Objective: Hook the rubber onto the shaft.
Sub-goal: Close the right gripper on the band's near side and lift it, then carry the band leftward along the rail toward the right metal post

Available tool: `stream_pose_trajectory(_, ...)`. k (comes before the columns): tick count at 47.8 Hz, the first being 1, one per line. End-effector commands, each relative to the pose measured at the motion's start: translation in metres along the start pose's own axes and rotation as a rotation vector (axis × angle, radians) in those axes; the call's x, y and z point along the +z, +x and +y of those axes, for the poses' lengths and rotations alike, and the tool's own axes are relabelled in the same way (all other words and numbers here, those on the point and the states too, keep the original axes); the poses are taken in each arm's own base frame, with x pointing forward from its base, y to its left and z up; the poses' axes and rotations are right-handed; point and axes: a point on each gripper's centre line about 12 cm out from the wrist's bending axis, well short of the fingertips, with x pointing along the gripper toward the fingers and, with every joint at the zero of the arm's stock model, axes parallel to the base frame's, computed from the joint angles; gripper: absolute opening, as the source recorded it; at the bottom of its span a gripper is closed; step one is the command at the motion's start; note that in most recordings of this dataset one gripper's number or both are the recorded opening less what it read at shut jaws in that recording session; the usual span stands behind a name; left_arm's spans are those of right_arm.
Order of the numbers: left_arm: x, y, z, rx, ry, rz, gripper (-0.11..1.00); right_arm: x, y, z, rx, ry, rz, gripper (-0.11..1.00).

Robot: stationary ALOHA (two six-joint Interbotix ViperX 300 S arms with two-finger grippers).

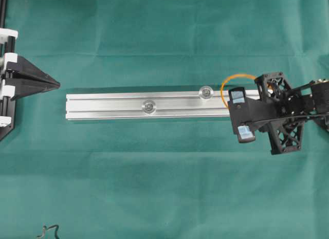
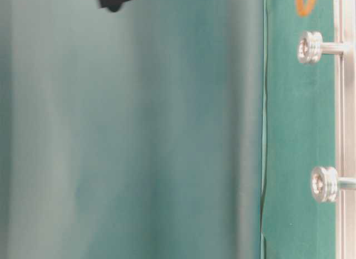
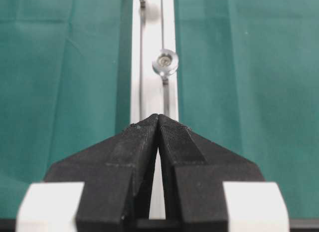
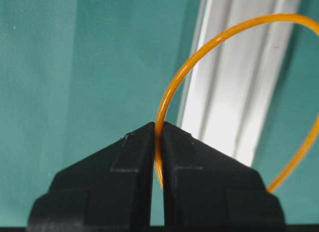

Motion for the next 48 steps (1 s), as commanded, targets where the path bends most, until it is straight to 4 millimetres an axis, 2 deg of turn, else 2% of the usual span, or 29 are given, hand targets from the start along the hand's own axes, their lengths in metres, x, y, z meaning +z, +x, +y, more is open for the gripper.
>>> stream_pose_trajectory(1,0.012,-0.003,0.001,0.005,0.002,-0.034,0.0,0.011,-0.023,-0.002,-0.015,-0.004,-0.032,0.06)
stream_pose_trajectory(6,0.012,-0.003,0.001,0.003,0.003,-0.034,0.0,0.013,-0.039,-0.005,-0.036,-0.01,-0.027,0.06)
stream_pose_trajectory(14,0.012,-0.003,0.001,0.003,0.003,-0.032,0.0,0.016,-0.051,-0.007,-0.048,-0.012,-0.027,0.06)
stream_pose_trajectory(32,0.012,-0.003,0.001,0.003,0.003,-0.034,0.0,0.019,-0.049,-0.006,-0.047,-0.013,-0.021,0.06)
stream_pose_trajectory(48,0.012,-0.003,0.001,0.003,0.003,-0.034,0.0,0.051,-0.041,-0.002,-0.044,-0.017,-0.042,0.06)
